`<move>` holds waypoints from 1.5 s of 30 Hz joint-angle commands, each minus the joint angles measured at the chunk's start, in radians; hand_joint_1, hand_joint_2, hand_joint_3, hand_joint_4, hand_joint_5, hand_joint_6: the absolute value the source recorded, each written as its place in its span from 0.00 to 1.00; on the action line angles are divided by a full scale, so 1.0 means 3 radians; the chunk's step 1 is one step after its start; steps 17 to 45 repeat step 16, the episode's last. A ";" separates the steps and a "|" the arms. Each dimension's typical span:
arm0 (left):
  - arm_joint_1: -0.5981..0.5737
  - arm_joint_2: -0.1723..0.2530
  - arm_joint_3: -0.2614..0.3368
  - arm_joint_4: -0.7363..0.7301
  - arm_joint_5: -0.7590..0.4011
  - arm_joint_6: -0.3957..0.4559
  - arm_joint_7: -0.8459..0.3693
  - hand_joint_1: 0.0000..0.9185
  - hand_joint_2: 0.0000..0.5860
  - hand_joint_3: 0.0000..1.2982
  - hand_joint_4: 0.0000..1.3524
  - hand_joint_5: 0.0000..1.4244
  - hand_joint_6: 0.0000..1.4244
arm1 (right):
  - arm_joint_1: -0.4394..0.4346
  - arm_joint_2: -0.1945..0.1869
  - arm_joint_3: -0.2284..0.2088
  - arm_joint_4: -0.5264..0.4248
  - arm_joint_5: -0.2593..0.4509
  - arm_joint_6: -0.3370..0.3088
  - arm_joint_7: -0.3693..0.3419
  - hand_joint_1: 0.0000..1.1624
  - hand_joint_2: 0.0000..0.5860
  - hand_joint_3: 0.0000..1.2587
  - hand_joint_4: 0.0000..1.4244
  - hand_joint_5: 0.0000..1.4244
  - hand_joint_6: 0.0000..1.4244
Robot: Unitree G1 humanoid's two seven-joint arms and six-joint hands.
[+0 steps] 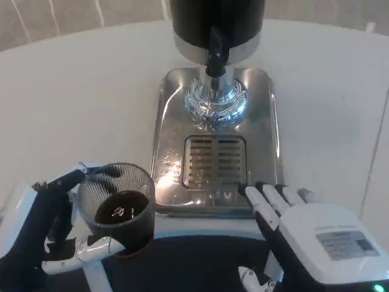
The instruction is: Grasp the cup under the faucet to collect the drink, then remove the cup.
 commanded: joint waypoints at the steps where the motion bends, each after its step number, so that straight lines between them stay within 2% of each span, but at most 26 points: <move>1: 0.0050 -0.0007 0.0063 -0.0118 -0.0064 -0.0023 -0.0016 0.58 0.16 0.78 0.89 1.00 1.00 | 0.0112 0.0044 0.0043 -0.0069 -0.0043 -0.0082 -0.0055 0.24 0.97 0.01 0.00 0.00 0.00; 11: 0.0086 -0.0033 0.0052 -0.0139 -0.0054 0.0005 -0.0061 0.58 0.15 0.78 0.89 1.00 1.00 | 0.0010 0.0092 -0.0075 -0.0038 -0.0016 -0.0087 -0.0005 0.24 0.96 0.00 0.00 0.00 0.00; 16: 0.0102 -0.0040 0.0060 -0.0152 -0.0039 0.0020 -0.0059 0.57 0.14 0.78 0.89 1.00 1.00 | 0.0034 0.0119 -0.0025 0.0001 -0.0036 -0.0101 -0.0023 0.24 0.96 0.00 0.00 0.00 0.00; 45: 0.0102 -0.0040 0.0060 -0.0152 -0.0039 0.0020 -0.0059 0.57 0.14 0.78 0.89 1.00 1.00 | 0.0034 0.0119 -0.0025 0.0001 -0.0036 -0.0101 -0.0023 0.24 0.96 0.00 0.00 0.00 0.00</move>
